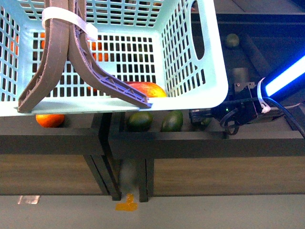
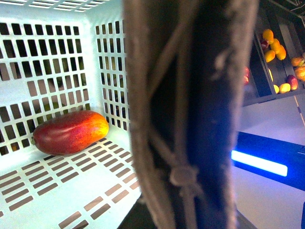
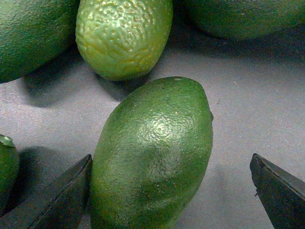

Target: Pick mango and avocado into basket

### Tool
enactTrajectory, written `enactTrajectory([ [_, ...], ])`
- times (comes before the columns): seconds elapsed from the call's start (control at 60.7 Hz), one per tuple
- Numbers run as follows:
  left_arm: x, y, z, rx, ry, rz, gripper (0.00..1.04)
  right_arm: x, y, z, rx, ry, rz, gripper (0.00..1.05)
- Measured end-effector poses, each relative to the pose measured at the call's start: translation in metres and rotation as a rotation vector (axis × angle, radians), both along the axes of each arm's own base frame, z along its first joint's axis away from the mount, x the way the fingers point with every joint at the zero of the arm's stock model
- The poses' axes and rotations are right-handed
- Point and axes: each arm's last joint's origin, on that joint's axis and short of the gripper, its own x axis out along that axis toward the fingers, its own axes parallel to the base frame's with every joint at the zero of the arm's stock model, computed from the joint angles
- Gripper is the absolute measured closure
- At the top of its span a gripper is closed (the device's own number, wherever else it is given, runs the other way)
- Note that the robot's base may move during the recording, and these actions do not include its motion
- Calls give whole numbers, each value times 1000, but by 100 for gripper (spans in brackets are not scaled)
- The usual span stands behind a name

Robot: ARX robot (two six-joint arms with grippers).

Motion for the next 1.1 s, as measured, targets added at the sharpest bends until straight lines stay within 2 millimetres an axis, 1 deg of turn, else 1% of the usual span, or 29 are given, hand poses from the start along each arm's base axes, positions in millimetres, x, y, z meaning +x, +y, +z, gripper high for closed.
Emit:
enactTrajectory([
  [0.346,0,0,0,0,0,0,99,4,0,-5,-5,-2,-15,8],
  [0.379,0,0,0,0,0,0,99,4,0,-5,-4,-2,-16,9],
  [0.461,0,0,0,0,0,0,99,5,0,-5,-4,-4,-17,20],
  [0.544,0,0,0,0,0,1,99,5,0,-5,-7,-11,-21,38],
  [0.593,0,0,0,0,0,0,99,5,0,-5,-7,-12,-22,43],
  [0.659,0,0,0,0,0,1,99,5,0,-5,-7,-13,-22,47],
  [0.791,0,0,0,0,0,0,99,6,0,-4,-7,-16,-22,49],
  [1.104,0,0,0,0,0,0,99,6,0,-4,-8,-19,-25,49],
])
